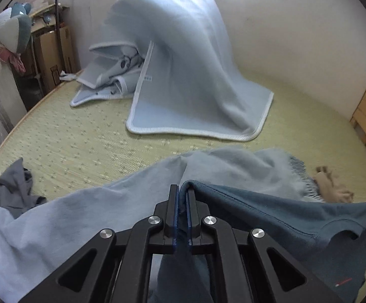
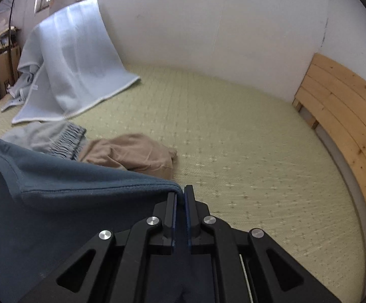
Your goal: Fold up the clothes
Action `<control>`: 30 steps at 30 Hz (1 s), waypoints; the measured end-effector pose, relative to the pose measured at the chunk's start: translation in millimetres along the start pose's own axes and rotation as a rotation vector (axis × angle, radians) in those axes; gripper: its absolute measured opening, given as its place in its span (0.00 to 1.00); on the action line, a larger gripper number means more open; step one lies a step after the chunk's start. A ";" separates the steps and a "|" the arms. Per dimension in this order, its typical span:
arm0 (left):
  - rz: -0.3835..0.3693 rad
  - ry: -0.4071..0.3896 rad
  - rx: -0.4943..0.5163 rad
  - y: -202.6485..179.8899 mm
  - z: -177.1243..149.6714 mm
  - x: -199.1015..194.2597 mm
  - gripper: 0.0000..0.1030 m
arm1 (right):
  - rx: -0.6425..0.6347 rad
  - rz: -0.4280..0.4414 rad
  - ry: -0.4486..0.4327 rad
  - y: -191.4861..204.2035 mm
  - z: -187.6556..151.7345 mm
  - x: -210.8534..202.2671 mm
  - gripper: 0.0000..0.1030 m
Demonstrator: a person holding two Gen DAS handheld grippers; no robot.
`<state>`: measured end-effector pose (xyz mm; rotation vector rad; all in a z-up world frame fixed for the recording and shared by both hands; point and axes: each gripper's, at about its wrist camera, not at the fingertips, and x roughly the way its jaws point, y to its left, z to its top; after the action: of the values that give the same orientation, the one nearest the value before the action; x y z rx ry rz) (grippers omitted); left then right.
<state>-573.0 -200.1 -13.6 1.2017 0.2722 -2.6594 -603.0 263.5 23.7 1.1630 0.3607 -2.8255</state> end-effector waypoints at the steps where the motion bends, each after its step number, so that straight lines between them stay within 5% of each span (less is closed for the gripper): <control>1: 0.006 0.001 0.010 -1.1 -1.5 5.6 0.04 | -0.002 -0.003 0.015 2.2 -0.7 9.0 0.05; 5: 0.028 0.025 0.046 -4.8 -11.8 25.1 0.06 | -0.002 -0.029 0.082 8.0 -8.7 40.8 0.29; 7: 0.034 0.037 0.060 -5.9 -17.3 33.6 0.17 | 0.015 -0.029 0.092 4.8 -13.6 43.6 0.49; 9: 0.007 0.053 0.048 -0.8 -22.5 34.3 0.57 | 0.049 -0.002 0.088 -1.4 -16.6 38.2 0.53; 11: -0.022 0.042 0.027 6.4 -26.6 28.6 0.72 | 0.115 0.029 0.063 -10.0 -16.2 22.5 0.59; 16: -0.097 -0.027 -0.020 29.8 -39.1 -23.4 0.83 | 0.226 0.199 0.003 -7.3 -12.6 -22.5 0.75; 23: -0.229 -0.076 -0.033 31.5 -110.0 -130.5 0.84 | 0.444 0.534 0.192 39.6 -16.8 -10.1 0.75; 26: -0.289 -0.076 -0.062 30.9 -149.7 -158.2 0.84 | 0.561 0.564 0.251 50.2 -22.3 7.8 0.73; 30: -0.367 -0.077 -0.134 34.4 -197.0 -181.9 0.85 | 0.653 0.541 0.339 64.6 -28.9 28.1 0.51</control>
<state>-305.4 -162.7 -7.2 1.0932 0.7082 -2.9268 -593.6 208.5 -28.2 1.5405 -0.8066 -2.2957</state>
